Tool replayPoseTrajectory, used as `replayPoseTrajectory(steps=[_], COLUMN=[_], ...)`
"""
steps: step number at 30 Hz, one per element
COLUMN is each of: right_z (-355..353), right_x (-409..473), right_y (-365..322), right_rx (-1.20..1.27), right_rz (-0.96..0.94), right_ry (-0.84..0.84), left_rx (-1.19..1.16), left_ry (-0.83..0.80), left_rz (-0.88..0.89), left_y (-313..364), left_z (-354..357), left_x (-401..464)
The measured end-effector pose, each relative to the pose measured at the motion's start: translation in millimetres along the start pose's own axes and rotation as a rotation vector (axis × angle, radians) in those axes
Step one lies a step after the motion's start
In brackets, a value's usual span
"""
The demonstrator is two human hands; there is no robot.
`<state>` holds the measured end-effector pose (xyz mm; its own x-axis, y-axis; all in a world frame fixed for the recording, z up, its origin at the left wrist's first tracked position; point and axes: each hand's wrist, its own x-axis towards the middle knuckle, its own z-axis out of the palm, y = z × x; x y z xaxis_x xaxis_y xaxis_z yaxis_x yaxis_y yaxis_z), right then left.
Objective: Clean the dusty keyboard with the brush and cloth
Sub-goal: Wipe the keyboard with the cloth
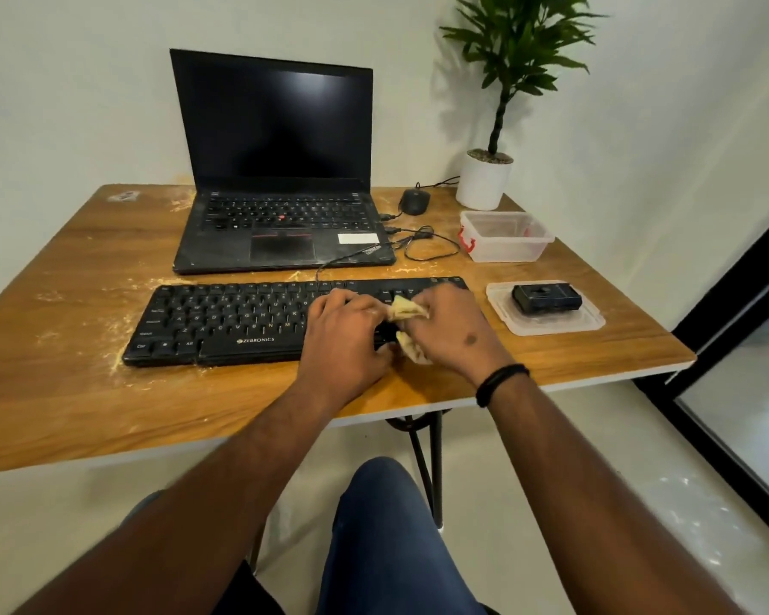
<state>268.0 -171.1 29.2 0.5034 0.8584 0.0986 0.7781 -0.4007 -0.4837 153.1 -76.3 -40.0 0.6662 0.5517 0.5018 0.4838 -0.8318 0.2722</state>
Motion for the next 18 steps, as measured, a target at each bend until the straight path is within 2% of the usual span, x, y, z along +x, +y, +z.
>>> replayPoseTrajectory(steps=[3,6,10,14,18], right_z=[9.1,27.9,9.5,6.7,26.7], right_x=[8.4,1.2,0.8,8.5,-4.4], right_y=[-5.6,-12.0,-7.2,-7.2,-12.4], right_rx=[-0.012,-0.174,-0.091,-0.056,-0.151], right_rz=[-0.006,-0.062,-0.058,-0.044,-0.098], right_ry=[0.124,0.079,-0.069,0.108,0.064], left_rx=[-0.005,-0.003,-0.025,-0.016,-0.049], left_ry=[0.012,0.035,0.008,0.023,0.04], left_rz=[-0.011,-0.021,-0.003,-0.002,-0.011], left_y=[-0.5,-2.2,-3.0,-2.1,-3.2], left_z=[1.1,2.6,2.5,2.4,3.3], left_x=[0.4,-0.8,-0.5,0.3,0.0])
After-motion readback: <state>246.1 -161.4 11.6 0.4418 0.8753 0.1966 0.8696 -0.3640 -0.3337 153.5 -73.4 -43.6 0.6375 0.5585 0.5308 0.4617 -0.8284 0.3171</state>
